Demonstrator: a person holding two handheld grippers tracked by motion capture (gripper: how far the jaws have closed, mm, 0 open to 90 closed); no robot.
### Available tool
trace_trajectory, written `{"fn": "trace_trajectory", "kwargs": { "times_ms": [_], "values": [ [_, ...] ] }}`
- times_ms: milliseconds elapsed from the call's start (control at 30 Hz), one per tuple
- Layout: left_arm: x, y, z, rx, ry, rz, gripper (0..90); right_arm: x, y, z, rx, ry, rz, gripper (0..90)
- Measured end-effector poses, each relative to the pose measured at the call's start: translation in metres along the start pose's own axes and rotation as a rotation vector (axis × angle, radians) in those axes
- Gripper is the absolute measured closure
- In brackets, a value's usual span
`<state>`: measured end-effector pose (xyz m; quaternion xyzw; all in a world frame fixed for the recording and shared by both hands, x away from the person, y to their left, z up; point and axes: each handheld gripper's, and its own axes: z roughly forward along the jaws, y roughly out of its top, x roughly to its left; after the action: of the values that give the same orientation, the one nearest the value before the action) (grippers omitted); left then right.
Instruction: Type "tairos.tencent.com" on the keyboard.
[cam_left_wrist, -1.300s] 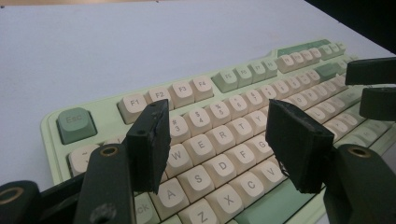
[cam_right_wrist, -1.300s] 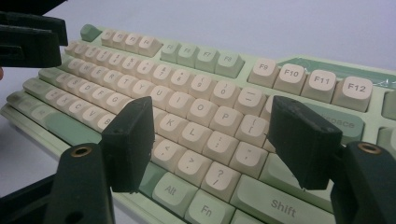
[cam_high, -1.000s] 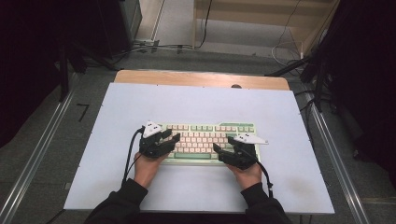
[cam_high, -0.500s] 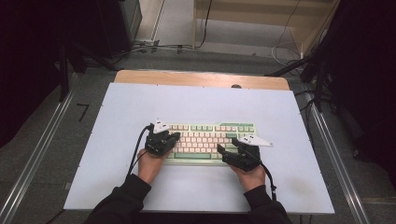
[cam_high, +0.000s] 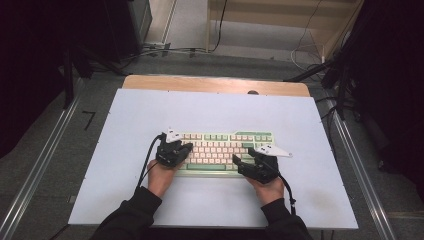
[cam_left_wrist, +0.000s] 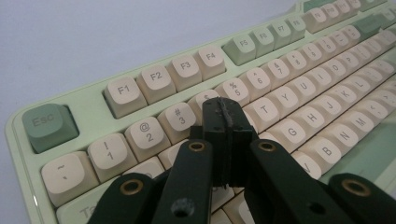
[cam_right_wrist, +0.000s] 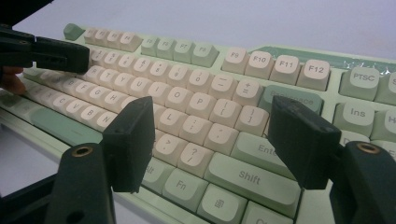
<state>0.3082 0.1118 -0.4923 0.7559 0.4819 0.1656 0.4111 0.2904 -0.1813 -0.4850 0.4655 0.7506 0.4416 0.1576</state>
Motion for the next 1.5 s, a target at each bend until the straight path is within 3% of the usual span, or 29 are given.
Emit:
{"fn": "trace_trajectory", "kwargs": {
  "times_ms": [67,200,333,467,833,1033,1500],
  "values": [
    [-0.001,0.001,-0.003,-0.019,-0.007,-0.002,90.0,0.0,0.0,0.0,0.0,0.0,-0.001,30.4],
    [-0.004,0.003,-0.012,-0.076,-0.03,-0.004,68.0,-0.001,0.0,0.0,-0.001,-0.001,0.001,30.5],
    [-0.007,0.002,-0.017,-0.135,-0.011,-0.009,50.0,0.0,0.001,0.001,-0.002,0.0,-0.002,30.7],
    [-0.007,0.0,-0.019,-0.137,0.025,-0.029,34.8,0.002,0.001,0.001,-0.008,0.001,-0.011,38.6],
    [0.005,-0.011,-0.035,-0.15,0.059,-0.076,33.9,0.02,0.004,0.014,-0.015,0.054,-0.117,87.4],
    [0.011,-0.018,-0.045,-0.155,0.087,-0.096,33.9,0.035,0.007,0.026,0.007,0.102,-0.178,87.8],
    [0.019,-0.029,-0.059,-0.16,0.122,-0.122,33.9,0.056,0.008,0.045,0.058,0.151,-0.241,87.8]
  ]
}}
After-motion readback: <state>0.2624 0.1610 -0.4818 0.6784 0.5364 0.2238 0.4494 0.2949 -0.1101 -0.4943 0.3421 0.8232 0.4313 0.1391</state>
